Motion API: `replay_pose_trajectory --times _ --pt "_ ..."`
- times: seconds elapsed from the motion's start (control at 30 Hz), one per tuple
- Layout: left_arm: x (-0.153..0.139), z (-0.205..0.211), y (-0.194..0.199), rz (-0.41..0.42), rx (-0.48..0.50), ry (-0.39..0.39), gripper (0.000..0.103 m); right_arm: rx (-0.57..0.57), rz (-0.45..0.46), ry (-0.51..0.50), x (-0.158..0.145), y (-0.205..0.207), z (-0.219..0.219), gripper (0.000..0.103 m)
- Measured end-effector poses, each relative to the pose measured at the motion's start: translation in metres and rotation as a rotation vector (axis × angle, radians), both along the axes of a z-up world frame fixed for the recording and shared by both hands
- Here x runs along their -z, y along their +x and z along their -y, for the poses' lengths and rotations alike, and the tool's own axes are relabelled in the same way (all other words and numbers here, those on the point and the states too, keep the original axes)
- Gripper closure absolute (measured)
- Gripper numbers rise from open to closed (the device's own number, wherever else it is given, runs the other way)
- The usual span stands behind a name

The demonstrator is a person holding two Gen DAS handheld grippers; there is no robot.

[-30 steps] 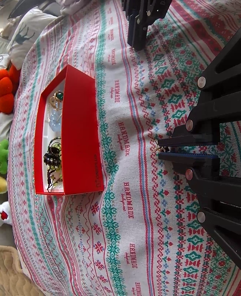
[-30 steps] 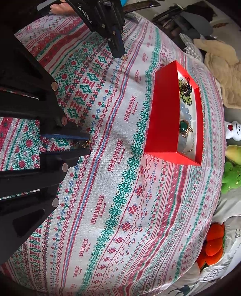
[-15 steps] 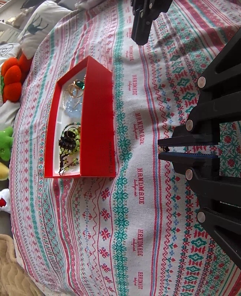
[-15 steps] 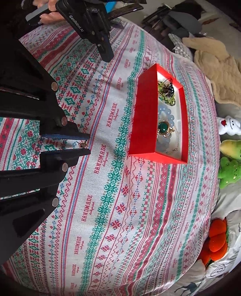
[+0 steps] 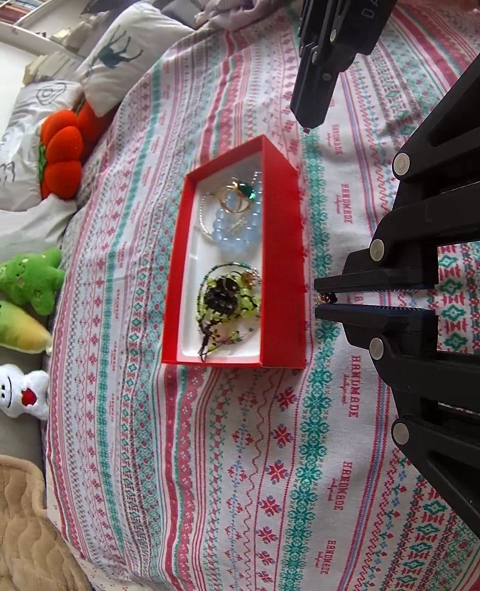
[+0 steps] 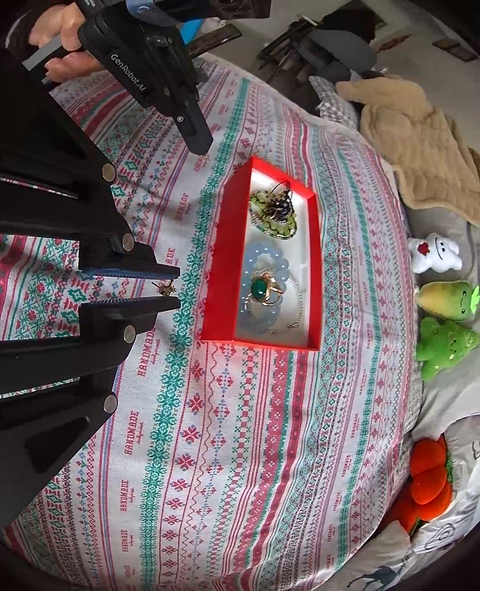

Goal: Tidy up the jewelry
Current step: 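Carry both earrings into the red box and open both tools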

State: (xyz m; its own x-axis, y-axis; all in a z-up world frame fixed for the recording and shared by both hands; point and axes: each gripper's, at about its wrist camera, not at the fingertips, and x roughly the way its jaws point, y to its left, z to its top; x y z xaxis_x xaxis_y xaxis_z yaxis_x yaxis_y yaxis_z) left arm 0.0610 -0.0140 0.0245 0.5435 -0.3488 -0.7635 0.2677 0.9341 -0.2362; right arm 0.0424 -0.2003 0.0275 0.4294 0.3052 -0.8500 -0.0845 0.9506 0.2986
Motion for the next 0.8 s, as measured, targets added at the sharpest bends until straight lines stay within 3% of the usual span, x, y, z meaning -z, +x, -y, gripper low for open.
replay_pose_trajectory --times 0.27,0.53,0.57,0.7,0.8 --pt "-0.015 0.02 0.032 0.038 -0.004 0.01 0.103 0.032 0.045 0.041 -0.02 0.028 -0.002 0.093" --pt "0.004 0.034 0.056 -0.001 -0.011 0.01 0.102 0.068 0.015 0.086 -0.009 0.054 0.001 0.093" --pt "0.005 0.035 0.057 -0.005 -0.011 0.011 0.1 0.066 0.014 0.089 -0.008 0.056 0.001 0.093" --pt "0.007 0.037 0.058 -0.011 -0.018 0.018 0.078 0.064 0.014 0.09 -0.003 0.065 0.002 0.093" --pt "0.005 0.037 0.056 -0.002 -0.018 0.036 0.074 0.069 0.006 0.092 0.001 0.071 0.002 0.093"
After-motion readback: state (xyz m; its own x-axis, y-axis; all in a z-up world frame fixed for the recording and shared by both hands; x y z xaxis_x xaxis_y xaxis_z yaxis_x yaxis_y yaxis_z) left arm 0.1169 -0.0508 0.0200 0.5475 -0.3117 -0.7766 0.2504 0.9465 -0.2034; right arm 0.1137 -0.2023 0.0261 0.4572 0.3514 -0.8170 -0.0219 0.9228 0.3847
